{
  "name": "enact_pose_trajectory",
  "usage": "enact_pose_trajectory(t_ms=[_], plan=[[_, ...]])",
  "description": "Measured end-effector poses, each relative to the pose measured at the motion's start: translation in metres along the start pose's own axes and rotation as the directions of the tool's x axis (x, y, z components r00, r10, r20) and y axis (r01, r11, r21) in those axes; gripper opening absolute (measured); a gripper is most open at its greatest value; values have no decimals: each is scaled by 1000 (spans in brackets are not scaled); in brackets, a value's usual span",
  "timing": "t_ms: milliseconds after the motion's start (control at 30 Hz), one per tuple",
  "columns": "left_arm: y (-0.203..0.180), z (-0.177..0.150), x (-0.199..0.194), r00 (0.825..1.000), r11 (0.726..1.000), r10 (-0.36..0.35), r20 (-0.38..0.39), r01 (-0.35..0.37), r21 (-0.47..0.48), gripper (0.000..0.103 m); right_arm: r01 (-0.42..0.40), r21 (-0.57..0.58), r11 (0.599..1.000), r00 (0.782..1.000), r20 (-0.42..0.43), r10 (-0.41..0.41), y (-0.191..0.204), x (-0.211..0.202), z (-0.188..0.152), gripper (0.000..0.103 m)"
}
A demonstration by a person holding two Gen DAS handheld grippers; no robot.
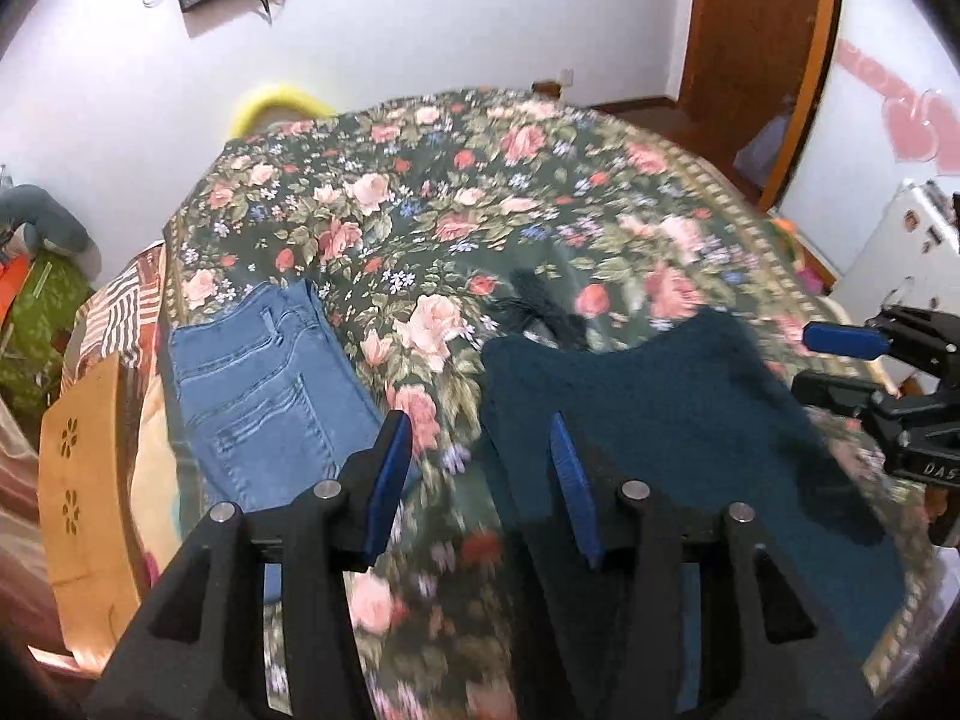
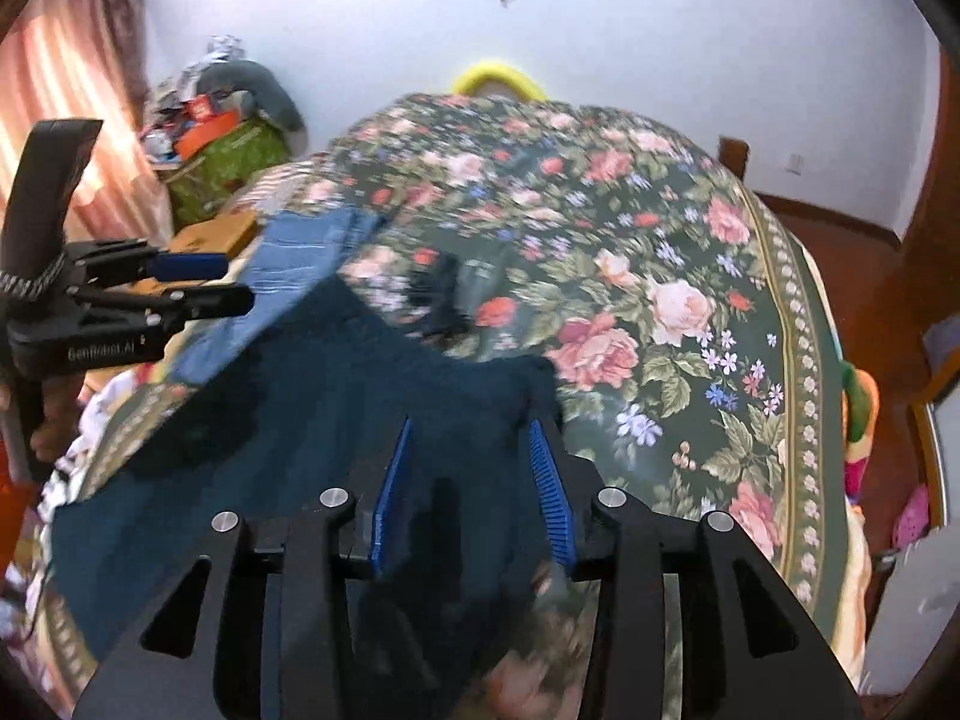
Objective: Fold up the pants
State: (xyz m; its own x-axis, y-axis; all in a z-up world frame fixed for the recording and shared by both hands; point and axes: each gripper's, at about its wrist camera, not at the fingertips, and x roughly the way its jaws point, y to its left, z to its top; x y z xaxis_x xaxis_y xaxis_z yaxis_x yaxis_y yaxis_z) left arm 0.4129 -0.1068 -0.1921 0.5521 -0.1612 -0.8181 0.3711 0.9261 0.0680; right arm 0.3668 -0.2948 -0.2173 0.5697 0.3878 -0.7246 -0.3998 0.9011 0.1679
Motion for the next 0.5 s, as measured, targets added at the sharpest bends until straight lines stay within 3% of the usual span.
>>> enact_pose_trajectory(t_ms=[67, 167, 367, 500], plan=[[-5, -13, -20, 1000, 1000, -13, 14, 13, 5, 50, -26, -18, 1000, 1000, 2, 26, 14, -15, -8, 43], [-23, -42, -33, 999, 999, -48, -13, 48, 22, 55, -53, -33, 998, 999, -14, 52, 32, -24, -27, 55], [-45, -107, -17, 993, 999, 17, -121, -13, 41, 56, -68, -2, 998, 986, -151, 67, 48, -6, -85, 56], [-36, -131, -28, 996, 999, 40, -80, -41, -11, 64, -77, 58, 995, 989, -125, 84, 42, -20, -109, 55]])
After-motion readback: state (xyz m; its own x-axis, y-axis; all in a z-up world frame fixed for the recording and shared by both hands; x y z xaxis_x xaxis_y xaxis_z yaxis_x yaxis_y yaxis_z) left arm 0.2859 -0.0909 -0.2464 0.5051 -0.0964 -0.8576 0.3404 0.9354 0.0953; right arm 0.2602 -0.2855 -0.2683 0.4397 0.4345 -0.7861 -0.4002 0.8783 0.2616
